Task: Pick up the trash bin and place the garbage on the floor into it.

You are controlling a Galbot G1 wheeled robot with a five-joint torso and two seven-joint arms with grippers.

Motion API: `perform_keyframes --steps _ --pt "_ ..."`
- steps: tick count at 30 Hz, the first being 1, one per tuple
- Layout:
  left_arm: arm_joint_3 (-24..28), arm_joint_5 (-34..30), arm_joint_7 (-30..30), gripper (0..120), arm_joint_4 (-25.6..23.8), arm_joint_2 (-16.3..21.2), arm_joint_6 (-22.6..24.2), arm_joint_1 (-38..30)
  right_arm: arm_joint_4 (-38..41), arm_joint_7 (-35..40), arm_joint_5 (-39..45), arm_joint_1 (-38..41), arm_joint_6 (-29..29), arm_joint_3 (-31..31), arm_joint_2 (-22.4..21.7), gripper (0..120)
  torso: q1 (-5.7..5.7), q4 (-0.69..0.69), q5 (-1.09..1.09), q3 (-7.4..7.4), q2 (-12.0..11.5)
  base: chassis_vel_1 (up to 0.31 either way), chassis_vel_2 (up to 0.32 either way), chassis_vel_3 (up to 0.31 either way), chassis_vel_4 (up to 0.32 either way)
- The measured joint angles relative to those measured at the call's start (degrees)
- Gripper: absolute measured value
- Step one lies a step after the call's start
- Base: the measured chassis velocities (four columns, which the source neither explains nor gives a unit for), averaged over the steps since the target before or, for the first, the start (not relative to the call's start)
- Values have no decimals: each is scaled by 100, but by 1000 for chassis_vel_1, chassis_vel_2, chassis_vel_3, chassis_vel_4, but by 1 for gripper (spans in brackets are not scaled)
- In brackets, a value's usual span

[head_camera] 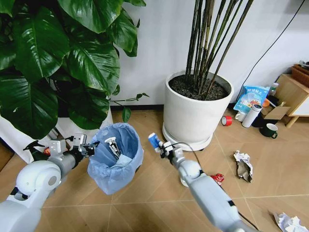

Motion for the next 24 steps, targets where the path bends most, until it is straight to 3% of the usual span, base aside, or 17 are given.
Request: perform_keyframes --steps 11,14,24 --pt "488 -27 218 0 234 57 0 -313 2394 276 884 -595 -438 542 -892 0 0 -1 0 0 0 0 0 0 0" --pt "769 -43 231 0 332 52 0 -497 2945 508 1249 -518 -628 187 -1214 0 0 -1 0 0 0 0 0 0 0" --pt "1246 -110 79 0 426 -82 0 -862 3373 661 1717 92 -888 -801 -1247 0 0 2 0 0 0 0 0 0 0"
